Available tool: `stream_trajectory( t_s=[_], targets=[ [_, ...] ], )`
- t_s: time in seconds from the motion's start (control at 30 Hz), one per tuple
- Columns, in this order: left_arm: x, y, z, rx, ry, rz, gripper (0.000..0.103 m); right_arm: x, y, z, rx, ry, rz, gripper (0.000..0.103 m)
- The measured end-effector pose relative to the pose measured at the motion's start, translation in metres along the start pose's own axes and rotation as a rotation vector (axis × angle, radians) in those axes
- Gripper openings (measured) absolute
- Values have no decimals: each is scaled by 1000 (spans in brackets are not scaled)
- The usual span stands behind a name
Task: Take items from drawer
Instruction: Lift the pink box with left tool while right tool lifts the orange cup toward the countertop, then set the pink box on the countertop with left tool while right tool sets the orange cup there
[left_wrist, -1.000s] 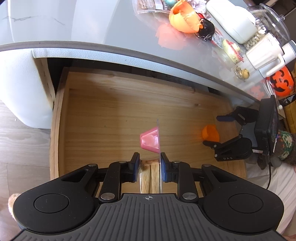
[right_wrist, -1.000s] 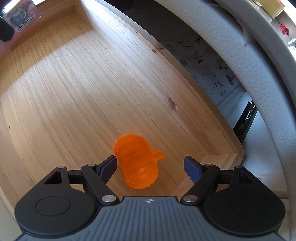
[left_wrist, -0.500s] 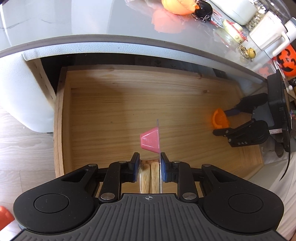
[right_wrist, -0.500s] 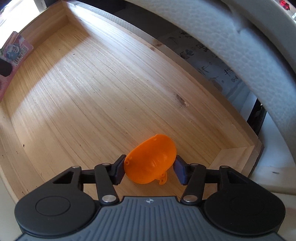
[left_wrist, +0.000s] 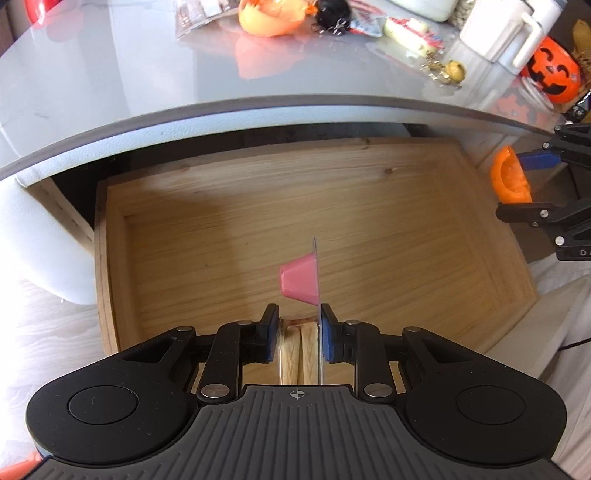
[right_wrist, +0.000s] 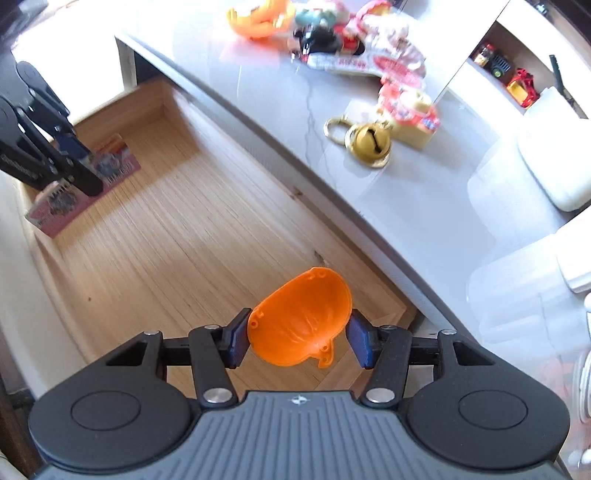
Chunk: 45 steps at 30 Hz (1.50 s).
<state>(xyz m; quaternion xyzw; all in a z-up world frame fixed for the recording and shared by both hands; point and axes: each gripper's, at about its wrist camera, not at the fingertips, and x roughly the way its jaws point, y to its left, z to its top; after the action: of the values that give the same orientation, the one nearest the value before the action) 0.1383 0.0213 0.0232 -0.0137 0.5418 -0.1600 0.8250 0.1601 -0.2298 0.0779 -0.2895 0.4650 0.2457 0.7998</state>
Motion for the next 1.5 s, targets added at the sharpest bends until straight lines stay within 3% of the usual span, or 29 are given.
stream_trajectory(
  t_s=[0.2, 0.33, 0.43, 0.53, 0.63, 0.73, 0.8, 0.93, 1.2, 1.4, 1.5],
  targets=[
    [-53, 9, 10, -95, -212, -149, 26, -74, 22, 2, 153, -178, 156, 54],
    [-100, 35, 42, -213, -439, -87, 26, -96, 39, 1, 159, -299, 208, 54],
    [-111, 58, 86, -286, -568, 30, 26, -101, 45, 9, 157, -350, 199, 54],
    [-87, 77, 123, -343, -543, 123, 26, -80, 41, 19, 203, -362, 206, 54],
    [-48, 98, 140, -418, -457, 20, 28, -53, 37, 30, 228, -350, 191, 54],
    [-26, 101, 134, -447, -474, -108, 31, -34, 28, 33, 254, -322, 186, 54],
    [-18, 92, 137, -406, -477, -148, 32, -23, 23, 33, 283, -304, 193, 54],
    [-14, 82, 137, -337, -479, -155, 32, -1, 16, 32, 327, -278, 208, 54],
    [-52, 97, 123, -420, -514, -49, 31, 17, 16, 31, 321, -244, 197, 54],
    [-40, 102, 100, -492, -389, -193, 31, -2, 14, 39, 321, -295, 215, 54],
    [-30, 95, 106, -486, -379, -251, 31, -18, 5, 53, 329, -346, 206, 54]
  ],
)
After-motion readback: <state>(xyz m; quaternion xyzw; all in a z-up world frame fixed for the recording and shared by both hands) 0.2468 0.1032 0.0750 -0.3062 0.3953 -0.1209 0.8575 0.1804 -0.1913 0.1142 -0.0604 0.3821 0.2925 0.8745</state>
